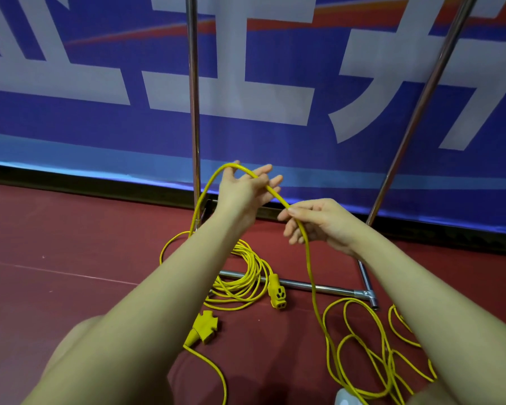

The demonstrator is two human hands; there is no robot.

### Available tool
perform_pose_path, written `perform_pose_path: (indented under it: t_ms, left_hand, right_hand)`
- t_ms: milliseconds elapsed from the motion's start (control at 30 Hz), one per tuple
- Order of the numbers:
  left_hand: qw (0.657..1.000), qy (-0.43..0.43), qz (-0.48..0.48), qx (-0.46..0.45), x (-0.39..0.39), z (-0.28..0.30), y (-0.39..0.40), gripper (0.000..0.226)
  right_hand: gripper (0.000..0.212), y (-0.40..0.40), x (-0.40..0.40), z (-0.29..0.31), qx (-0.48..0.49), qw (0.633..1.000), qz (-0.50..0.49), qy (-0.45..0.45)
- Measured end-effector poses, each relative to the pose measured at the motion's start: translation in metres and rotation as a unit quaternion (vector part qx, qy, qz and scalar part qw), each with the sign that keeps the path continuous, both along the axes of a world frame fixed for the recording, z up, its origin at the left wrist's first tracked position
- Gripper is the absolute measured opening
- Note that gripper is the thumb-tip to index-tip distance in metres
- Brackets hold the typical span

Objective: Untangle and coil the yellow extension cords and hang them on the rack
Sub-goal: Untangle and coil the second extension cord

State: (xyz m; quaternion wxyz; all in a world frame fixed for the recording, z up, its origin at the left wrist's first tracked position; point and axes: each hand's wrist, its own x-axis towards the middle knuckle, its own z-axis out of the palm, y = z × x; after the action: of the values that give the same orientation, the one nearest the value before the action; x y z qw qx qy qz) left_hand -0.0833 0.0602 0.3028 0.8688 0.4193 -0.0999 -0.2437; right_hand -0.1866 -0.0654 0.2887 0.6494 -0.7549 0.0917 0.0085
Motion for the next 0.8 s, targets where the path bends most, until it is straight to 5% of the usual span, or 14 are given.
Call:
perform_pose_path:
  t_ms: [300, 533, 800]
  left_hand:
    - [0.990, 0.048, 0.099, -0.082, 0.024, 0.000, 0.020, 0.068]
    - [0.998, -0.028, -0.052, 0.006, -0.012, -0.005, 0.007, 0.036]
    - [0.999, -0.001, 0.023, -0.038, 0.009, 0.004, 0.020, 0.047]
  right_hand:
    - [0.023, -0.013, -0.011, 0.002, -0.021, 0.998, 0.021, 0.059]
    - [0.020, -0.001, -0.008, 0.002, -0.035, 0.999, -0.032, 0.002]
    - [0.029, 0.009, -0.008, 0.004, -0.001, 0.999, 0.025, 0.025]
